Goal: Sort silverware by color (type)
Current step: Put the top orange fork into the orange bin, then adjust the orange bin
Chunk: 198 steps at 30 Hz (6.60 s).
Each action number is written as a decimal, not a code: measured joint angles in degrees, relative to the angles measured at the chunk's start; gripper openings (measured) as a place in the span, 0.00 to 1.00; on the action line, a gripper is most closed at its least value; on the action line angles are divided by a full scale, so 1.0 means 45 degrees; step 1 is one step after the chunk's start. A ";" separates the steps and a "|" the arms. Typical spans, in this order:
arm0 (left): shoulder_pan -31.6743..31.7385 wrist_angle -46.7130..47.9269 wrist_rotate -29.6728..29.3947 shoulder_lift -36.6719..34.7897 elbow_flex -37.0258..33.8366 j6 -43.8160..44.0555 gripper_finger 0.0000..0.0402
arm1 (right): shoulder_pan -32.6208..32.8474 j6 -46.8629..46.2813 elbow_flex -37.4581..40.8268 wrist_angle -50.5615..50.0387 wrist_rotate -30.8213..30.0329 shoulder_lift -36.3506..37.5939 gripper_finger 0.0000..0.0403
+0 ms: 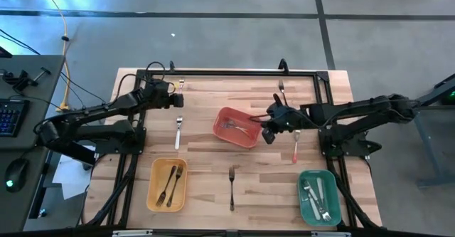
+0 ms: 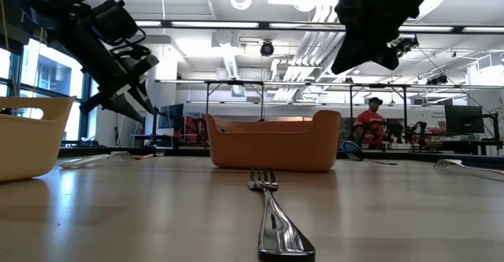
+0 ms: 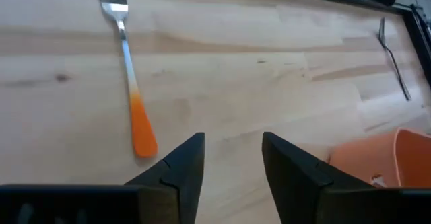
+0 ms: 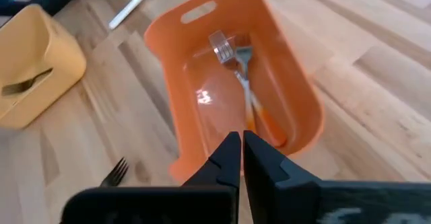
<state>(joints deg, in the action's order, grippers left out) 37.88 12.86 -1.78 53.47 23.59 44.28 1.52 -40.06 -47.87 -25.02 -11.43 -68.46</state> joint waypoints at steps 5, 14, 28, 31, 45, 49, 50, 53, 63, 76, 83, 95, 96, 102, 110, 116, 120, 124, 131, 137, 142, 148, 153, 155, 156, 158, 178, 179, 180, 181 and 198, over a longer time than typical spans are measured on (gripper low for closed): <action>0.0600 0.0012 0.0014 0.0329 0.0599 -0.1212 0.38 | -0.0808 -0.0138 -0.0007 -0.0029 0.0036 -0.0002 0.00; 0.1555 0.0395 0.0210 0.2600 0.1309 -0.2002 0.39 | -0.2770 -0.0088 -0.0011 -0.0388 0.0162 -0.0002 0.00; 0.2367 -0.0004 0.0566 0.5699 0.1602 -0.2185 0.39 | -0.4347 0.1340 -0.0016 -0.0183 0.0161 -0.0002 0.02; 0.2496 -0.0081 0.0501 0.6395 0.2103 -0.2626 0.39 | -0.4509 0.1468 -0.0016 -0.0051 0.0160 -0.0002 0.05; 0.2459 0.0048 -0.0326 0.7820 0.3212 -0.3459 0.33 | -0.4609 0.1444 -0.0021 -0.0058 0.0205 -0.0002 0.11; 0.2459 0.0239 0.0102 0.7820 0.3212 -0.4307 0.20 | -0.4604 0.1440 -0.0024 -0.0058 0.0205 -0.0002 0.11; 0.2459 0.0278 0.0274 0.7820 0.3212 -0.4582 0.16 | -0.4604 0.1444 -0.0026 -0.0058 0.0205 -0.0002 0.11; 0.2459 0.0268 0.0891 0.7820 0.3212 -0.5385 0.05 | -0.4604 0.1461 -0.0026 -0.0058 0.0200 -0.0002 0.11; 0.2268 0.1072 0.2425 0.7364 0.3207 -0.6985 0.00 | -0.4604 0.1573 -0.0026 0.0215 0.0060 -0.0002 0.11; 0.0925 0.2007 0.0663 0.5017 0.3915 -0.7004 0.01 | -0.4604 0.1575 -0.0026 0.0710 0.0044 -0.0007 0.11; 0.1169 0.1850 0.0610 0.6598 0.4494 -0.7092 0.17 | -0.4599 0.1576 -0.0026 0.0895 -0.0141 -0.0007 0.11; 0.1153 0.1652 -0.0168 0.9655 0.5383 -0.6637 0.33 | -0.4600 0.1439 -0.0026 0.1300 -0.0319 -0.0012 0.11; 0.1153 0.1665 -0.0204 0.9783 0.5433 -0.6652 0.32 | -0.4586 0.1439 -0.0026 0.1353 -0.0319 -0.0012 0.11; 0.1096 0.1492 0.0257 0.9781 0.5441 -0.8161 0.13 | -0.4579 0.1255 -0.0026 0.1438 -0.0310 -0.0012 0.11; 0.0947 0.2089 0.2504 0.9021 0.5364 -0.9219 0.01 | -0.4428 0.1297 -0.0026 0.1396 0.0328 -0.0012 0.11; 0.0387 0.2881 0.2336 0.7066 0.5368 -0.9916 0.01 | -0.3276 0.1636 -0.0026 0.0031 0.2764 -0.0012 0.11; -0.0113 0.2956 0.2484 0.5571 0.5381 -1.0250 0.00 | -0.2067 0.1526 -0.0026 -0.1377 0.3203 -0.0022 0.06; -0.0609 0.2958 0.2866 0.4554 0.5388 -1.0186 0.00 | -0.1083 0.1133 -0.0021 -0.2329 0.3275 -0.0281 0.01; -0.1551 0.2640 0.2962 0.4075 0.5388 -0.9992 0.00 | -0.1024 0.0565 -0.0011 -0.2182 0.2742 -0.1838 0.00; -0.2310 0.2243 0.2957 0.4065 0.5388 -0.9855 0.00 | -0.1563 0.0562 -0.0011 -0.0508 0.2603 -0.3023 0.00; -0.2840 0.2065 0.2952 0.4065 0.5388 -0.9653 0.00 | -0.1980 0.0236 -0.0006 -0.0196 0.1293 -0.3257 0.00; -0.3771 0.1487 0.3010 0.4180 0.5688 -1.0108 0.00 | -0.2648 0.0793 -0.0220 -0.0377 0.0170 -0.3223 0.00; -0.4356 0.1533 0.3021 0.5096 0.7184 -1.1019 0.00 | -0.2915 0.1530 -0.0879 -0.1345 -0.0279 -0.2175 0.00; -0.4489 0.1581 0.3025 0.5665 0.7827 -1.1405 0.00 | -0.2918 0.1655 -0.1048 -0.2017 -0.0638 -0.1452 0.00; -0.4570 0.1625 0.3035 0.5983 0.8138 -1.1592 0.00 | -0.2923 0.1682 -0.1090 -0.2470 -0.0793 -0.1019 0.00; -0.4721 0.1716 0.3055 0.6650 0.8748 -1.1958 0.00 | -0.2923 0.1682 -0.1109 -0.3319 -0.1148 -0.0142 0.00; -0.5851 0.2232 0.3670 1.1655 1.1551 -1.3189 0.00 | -0.2913 0.1575 -0.1109 -0.5251 -0.1402 0.2807 0.00; -0.5851 0.2269 0.3666 1.1828 1.1551 -1.3120 0.00 | -0.2913 0.1575 -0.1104 -0.5267 -0.1402 0.2787 0.00; -0.5851 0.2292 0.3666 1.1982 1.1551 -1.3093 0.00 | -0.2913 0.1575 -0.1099 -0.5267 -0.1398 0.2783 0.00; -0.5848 0.2280 0.3666 1.2131 1.1551 -1.3031 0.00 | -0.2913 0.1575 -0.1098 -0.5260 -0.1386 0.2781 0.00; -0.4918 0.3095 0.4704 1.0212 1.1288 -1.2462 0.10 | -0.0739 0.1279 -0.1089 -0.2648 0.0570 -0.0057 0.00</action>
<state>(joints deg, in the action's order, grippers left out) 15.75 26.79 19.39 99.43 74.38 -11.80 -1.81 -34.30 -52.77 -36.93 -8.86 -68.71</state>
